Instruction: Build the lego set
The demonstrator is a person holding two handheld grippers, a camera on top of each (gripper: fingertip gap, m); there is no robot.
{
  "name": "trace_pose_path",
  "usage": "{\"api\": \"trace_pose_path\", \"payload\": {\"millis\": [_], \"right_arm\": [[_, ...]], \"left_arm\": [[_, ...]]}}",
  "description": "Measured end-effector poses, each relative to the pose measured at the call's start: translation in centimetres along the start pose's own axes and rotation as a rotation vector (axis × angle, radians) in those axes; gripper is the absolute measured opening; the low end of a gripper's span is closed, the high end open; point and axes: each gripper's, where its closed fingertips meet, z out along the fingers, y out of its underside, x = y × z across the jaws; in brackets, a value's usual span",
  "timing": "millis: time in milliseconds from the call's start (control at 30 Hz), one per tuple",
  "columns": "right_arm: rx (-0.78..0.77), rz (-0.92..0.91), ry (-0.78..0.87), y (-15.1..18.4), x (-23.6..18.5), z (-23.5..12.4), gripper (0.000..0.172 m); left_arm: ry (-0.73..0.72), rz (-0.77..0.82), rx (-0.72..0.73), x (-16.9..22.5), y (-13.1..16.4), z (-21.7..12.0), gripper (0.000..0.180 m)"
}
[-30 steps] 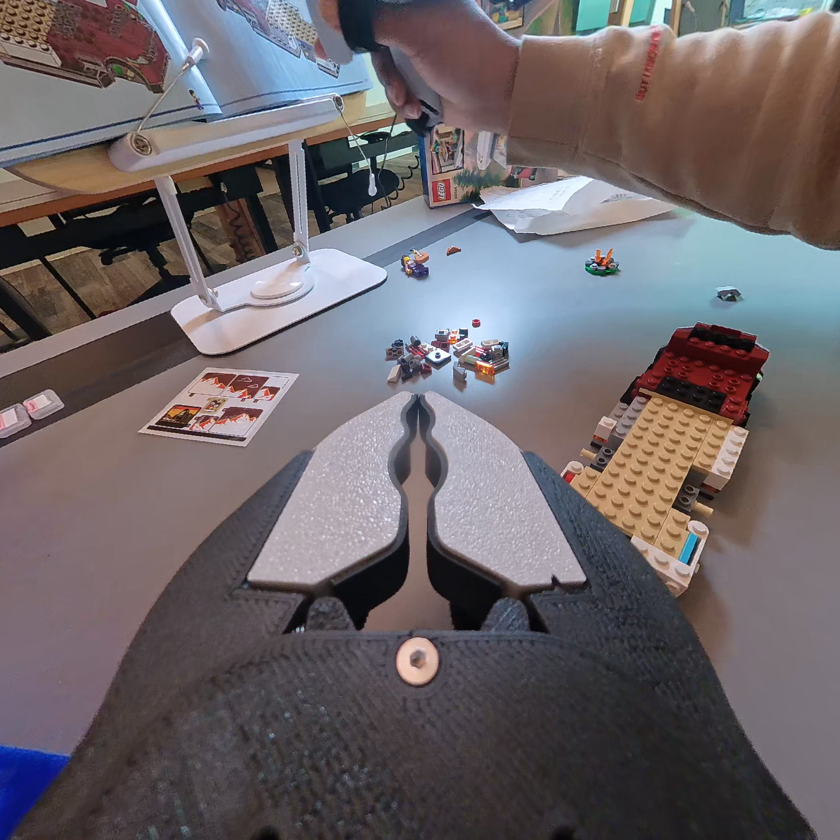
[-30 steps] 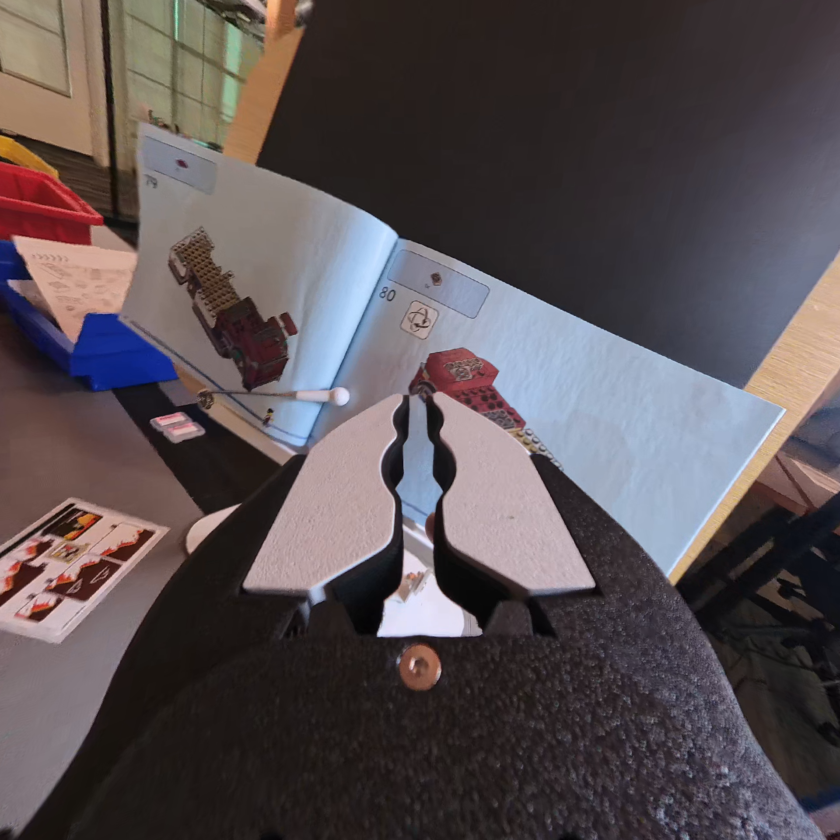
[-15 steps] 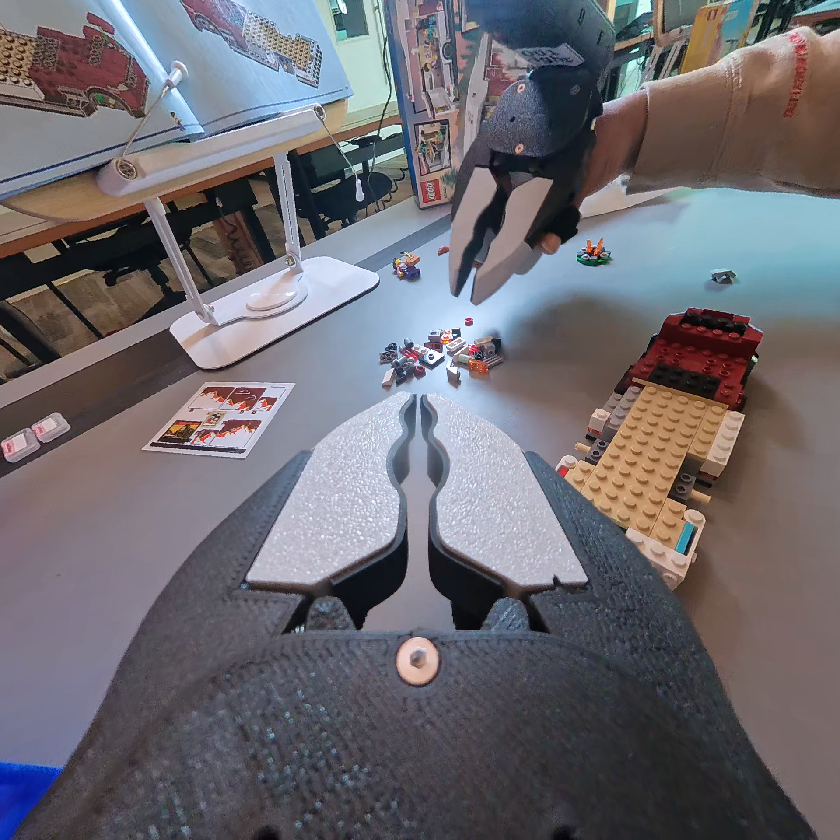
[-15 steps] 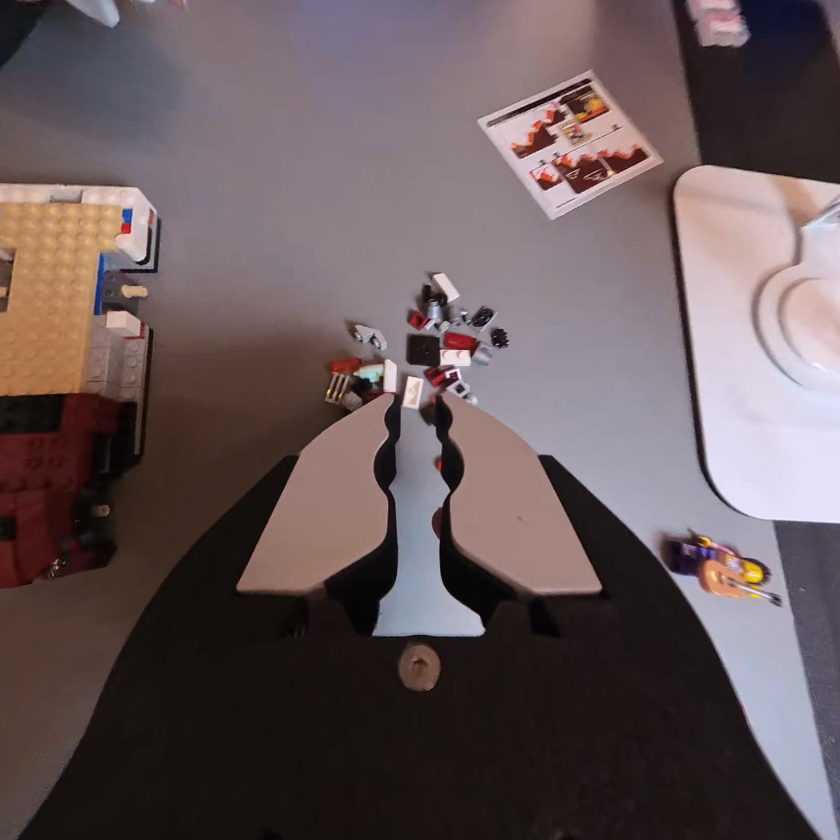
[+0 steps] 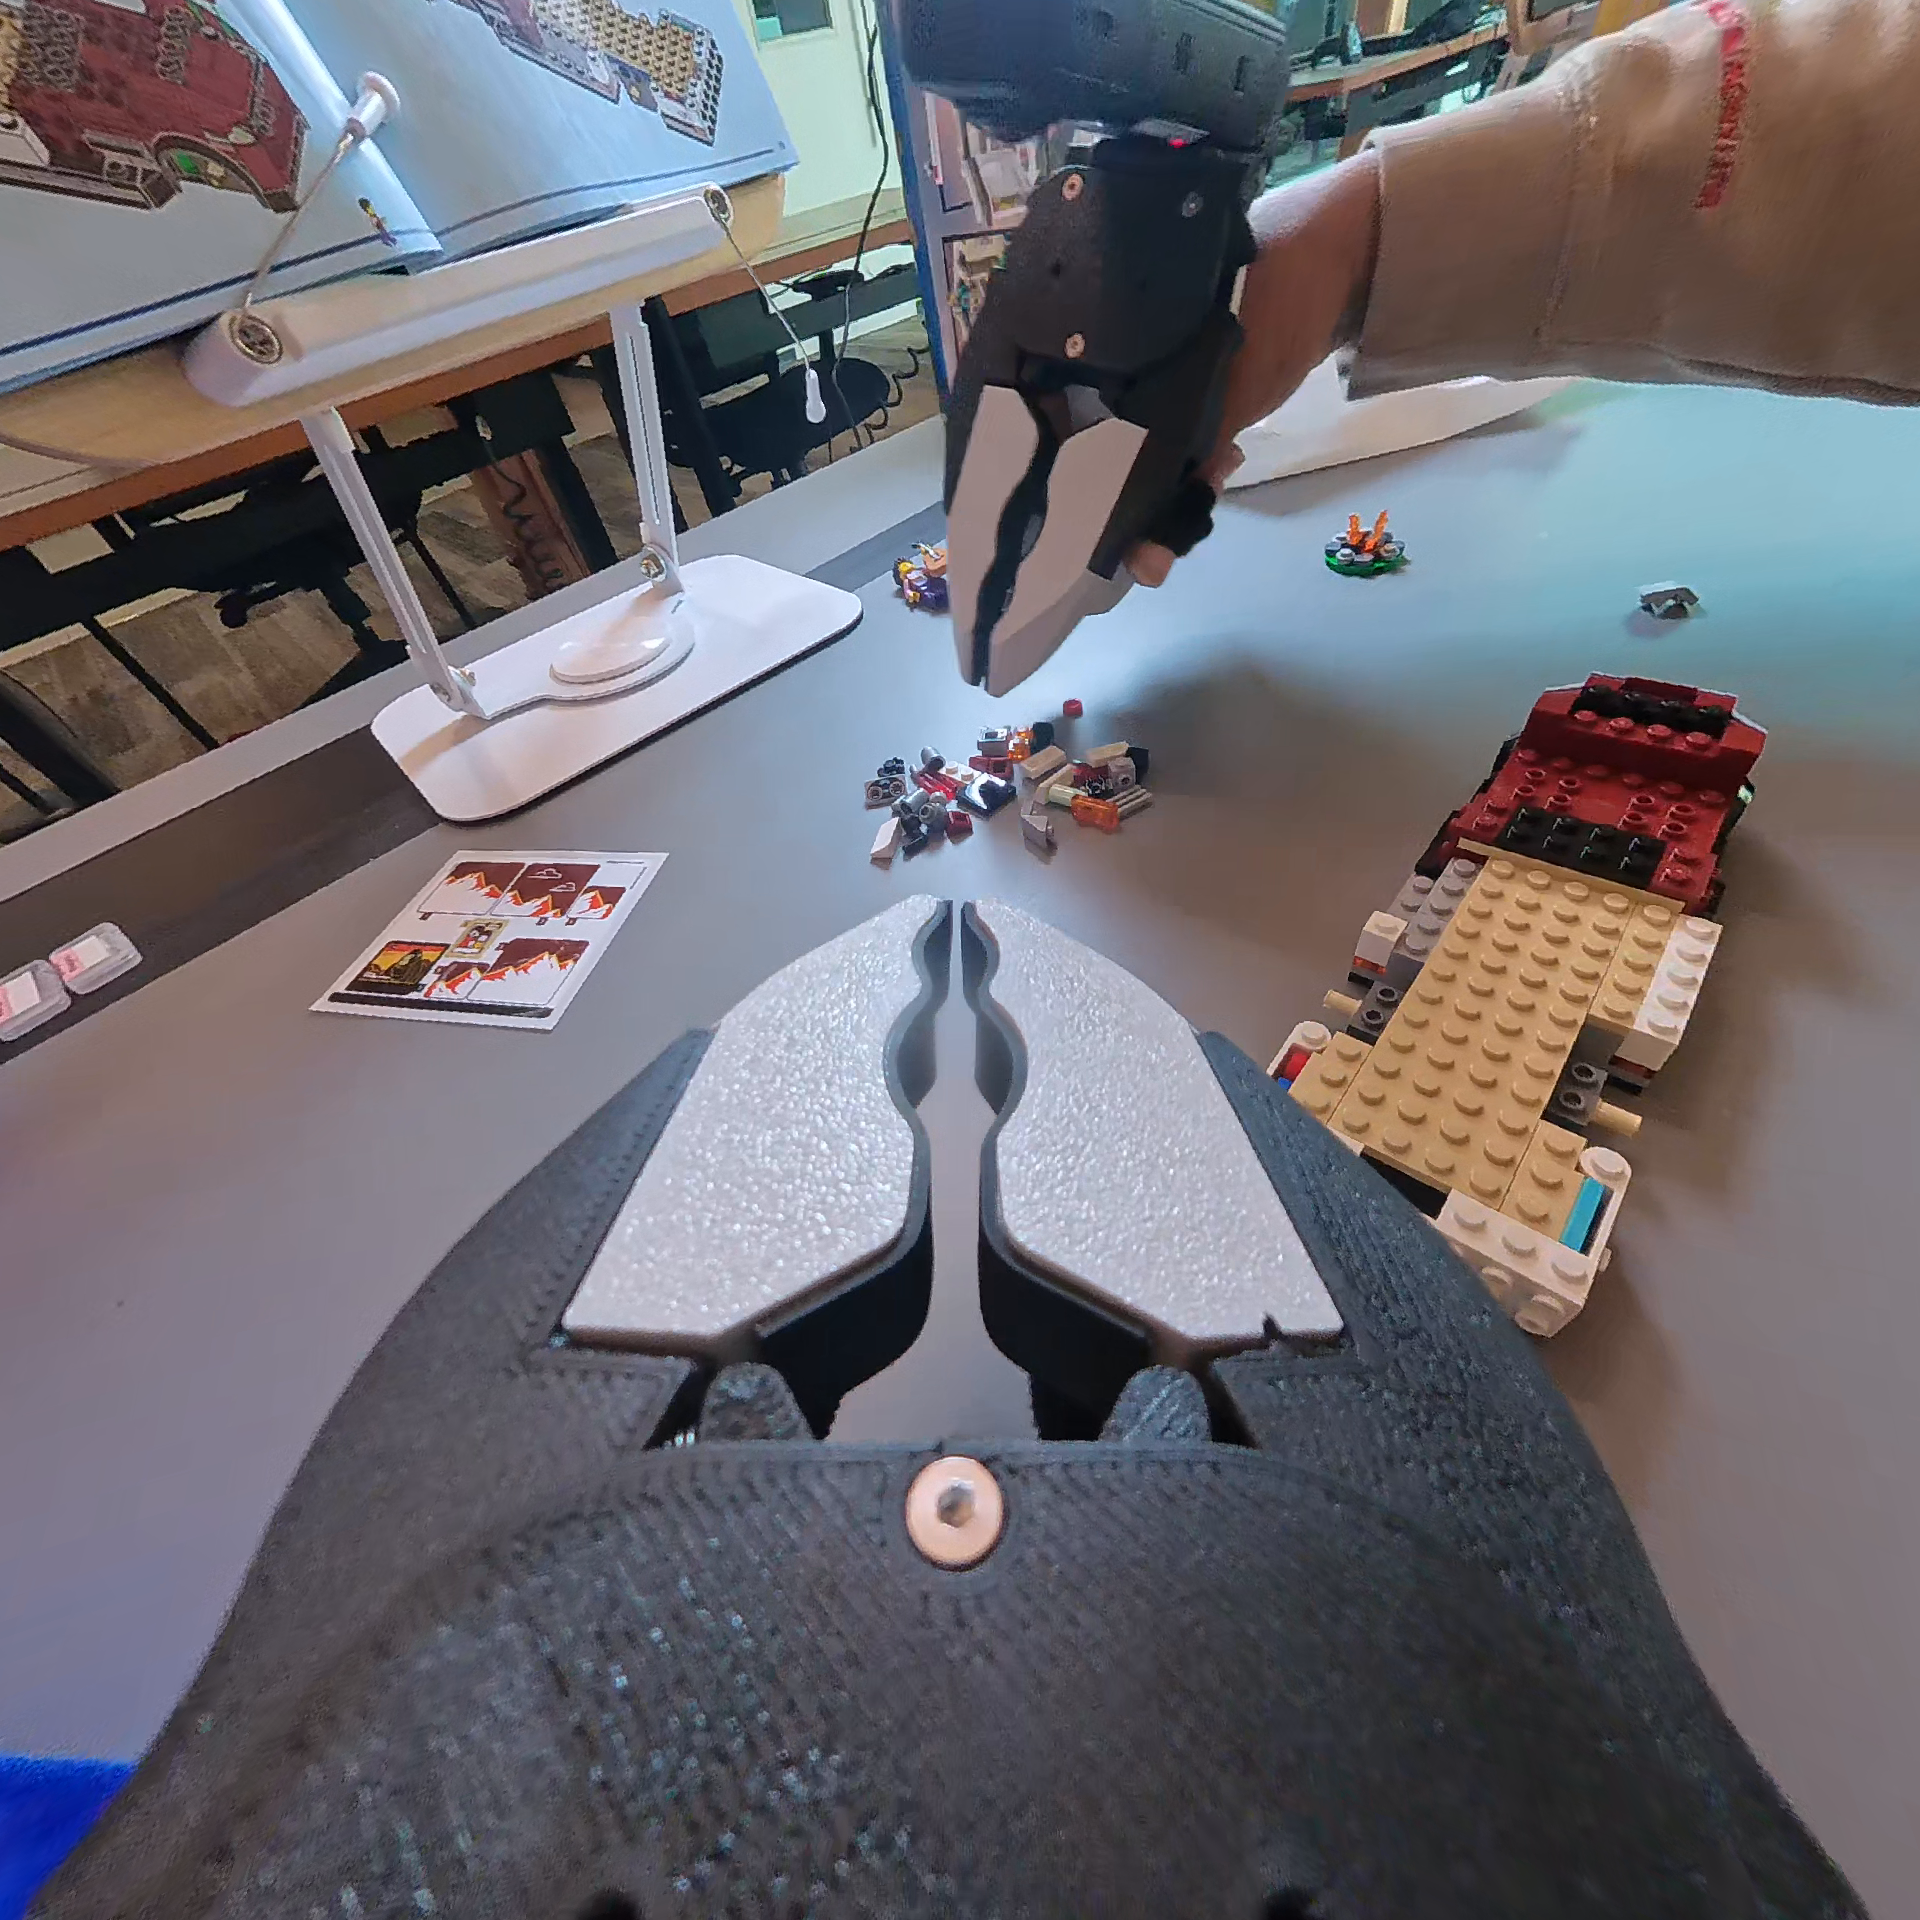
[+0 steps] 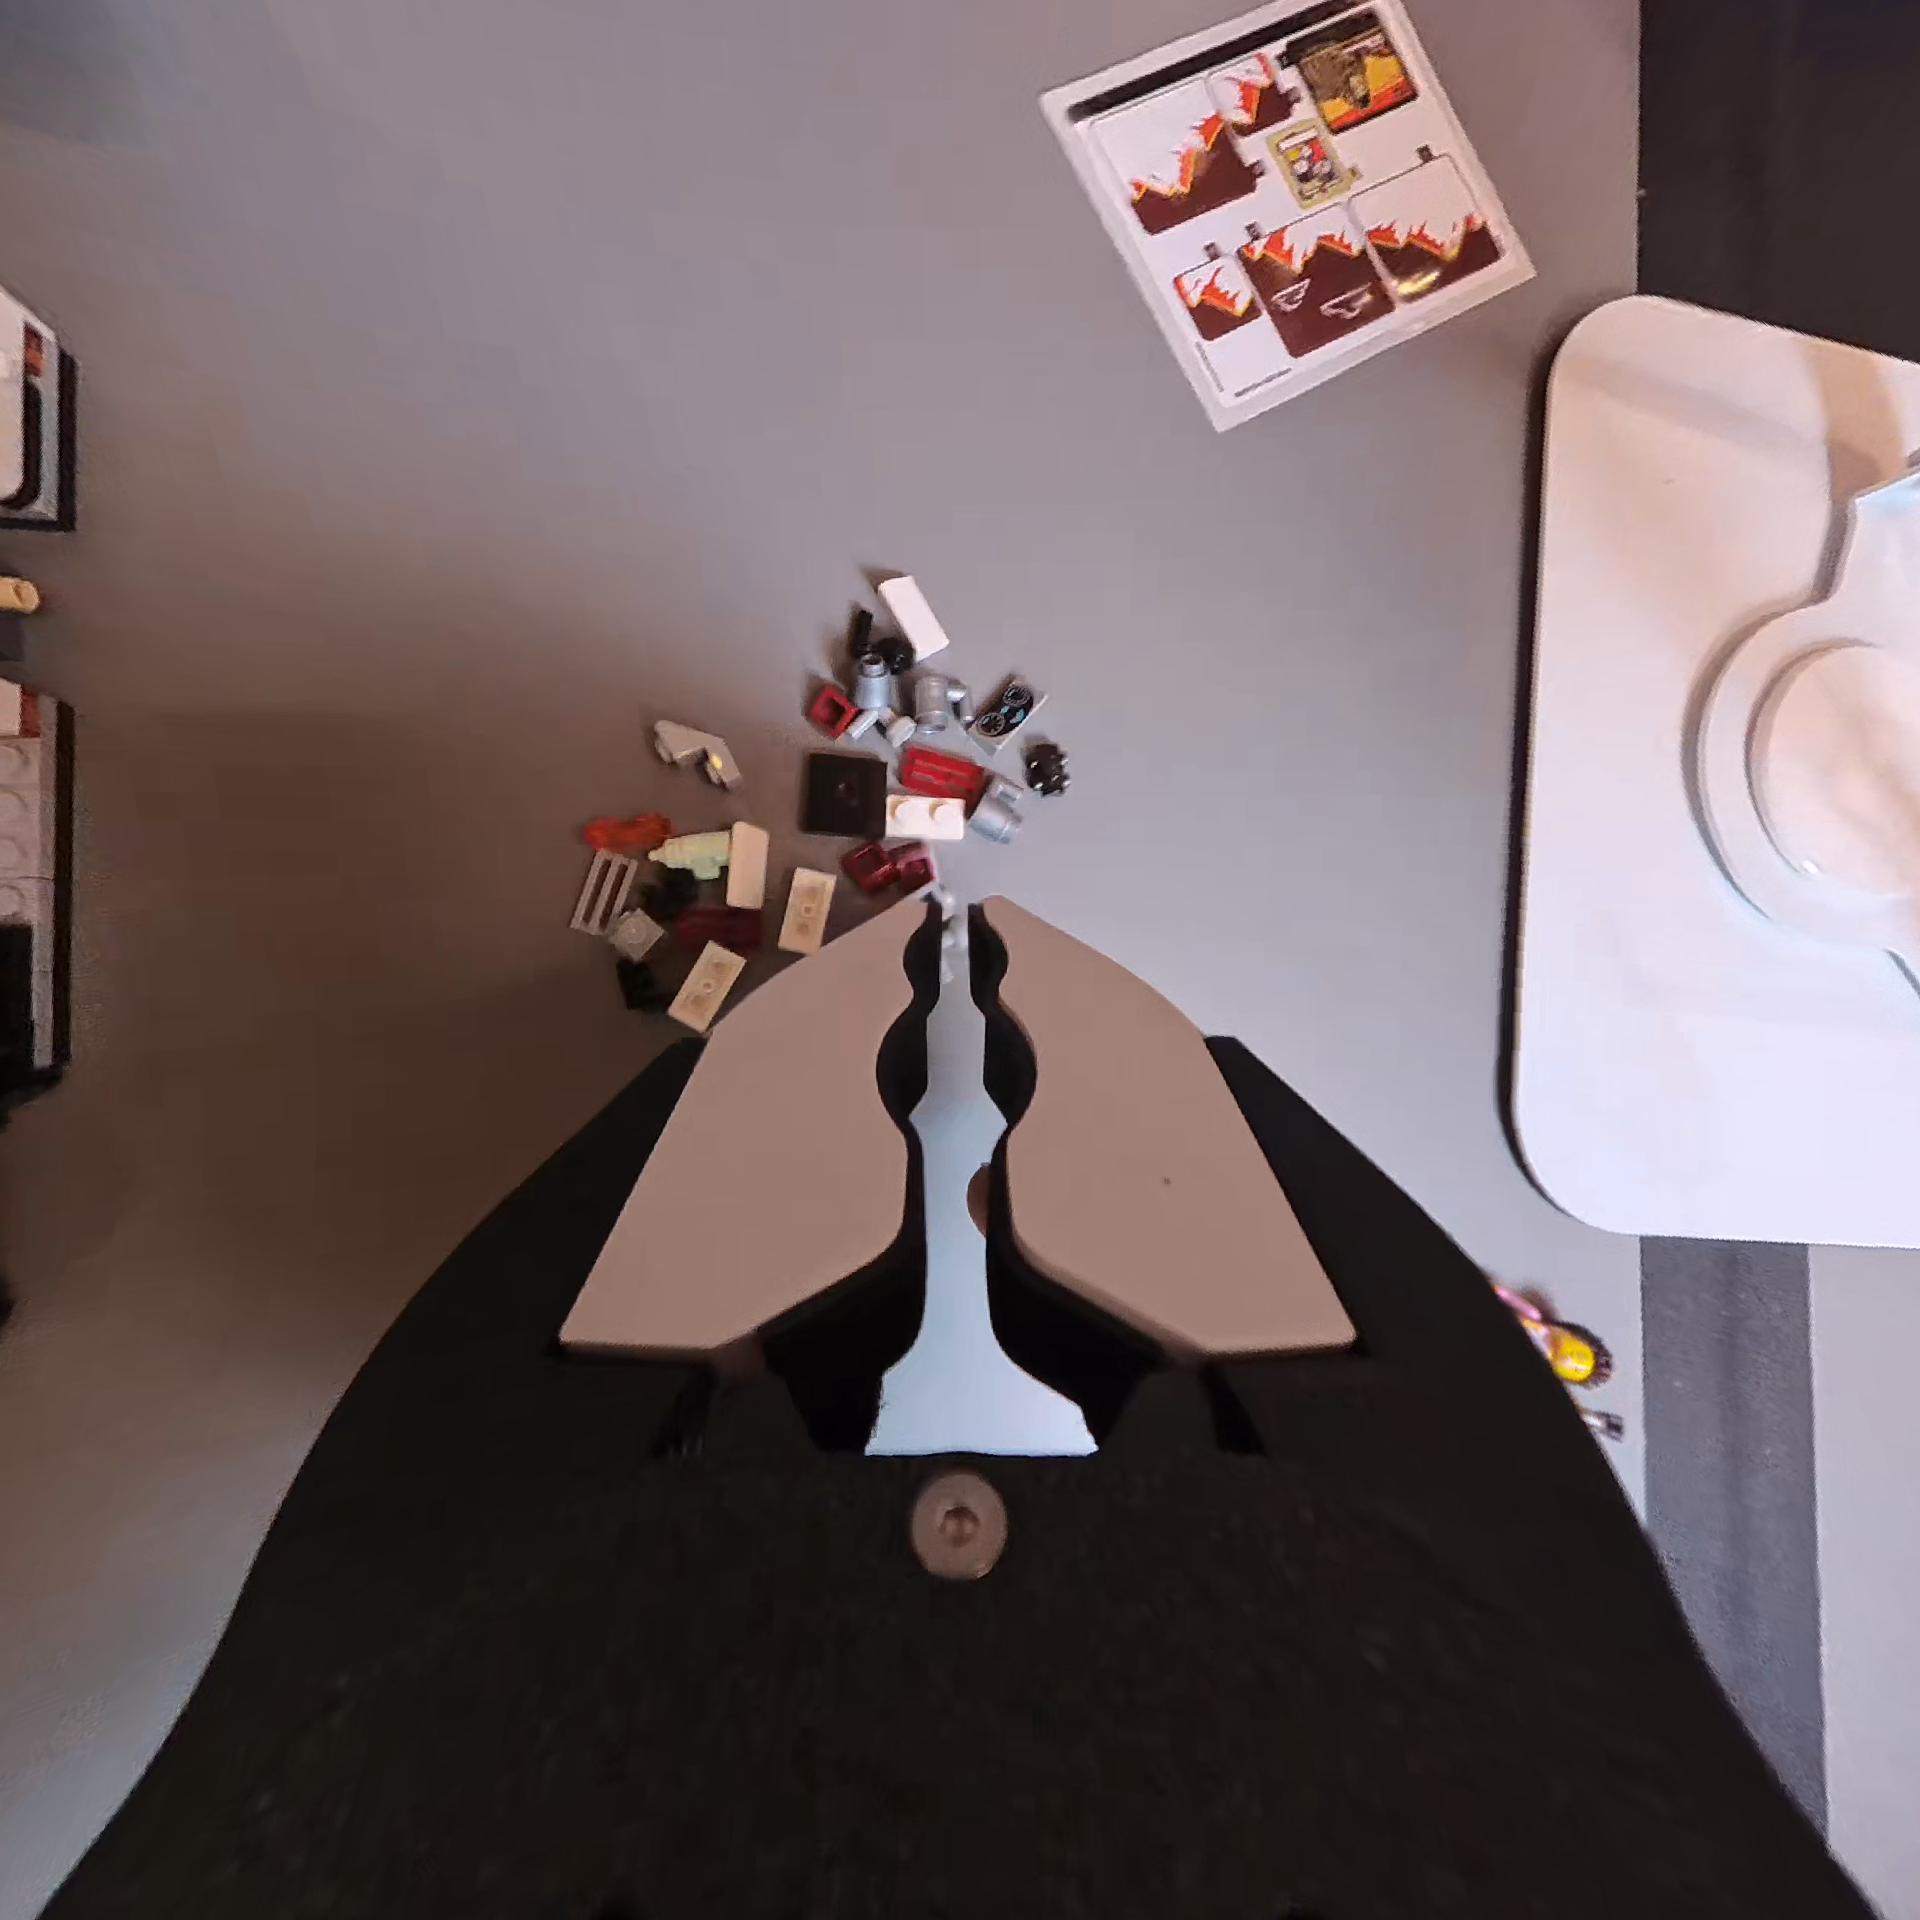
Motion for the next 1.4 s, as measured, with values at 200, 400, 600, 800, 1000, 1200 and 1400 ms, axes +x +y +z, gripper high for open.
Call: {"api": "trace_pose_path", "payload": {"millis": [200, 400, 600, 800, 1000, 1200, 1400], "right_arm": [[-0.016, 0.013, -0.062, -2.5, 0.7, 2.2, 0.011], [-0.151, -0.053, -0.163, -2.2, 0.9, 3.8, 0.016], [-0.208, -0.067, -0.228, -1.9, 1.1, 4.4, 0.016], [-0.247, -0.09, -0.258, -2.2, 0.9, 4.7, 0.016], [-0.275, -0.11, -0.254, -2.3, 0.8, 4.9, 0.007], [-0.284, -0.108, -0.25, -2.4, 0.9, 4.9, 0.006], [-0.255, -0.099, -0.226, -2.5, 1.1, 3.6, 0.004]], "left_arm": [[0.005, 0.011, -0.013, 0.1, 0.2, 0.1, 0.001], [0.012, 0.005, -0.008, 0.1, 0.2, -0.1, 0.001], [0.03, -0.005, -0.003, 0.1, 0.1, -0.2, 0.001], [0.047, -0.023, -0.001, 0.1, 0.1, -0.3, 0.0], [0.051, -0.021, -0.003, 0.1, 0.2, -0.3, 0.0], [0.053, -0.017, -0.005, 0.2, 0.2, -0.4, 0.0], [0.055, -0.019, -0.009, 0.2, 0.3, -0.3, 0.0]]}}
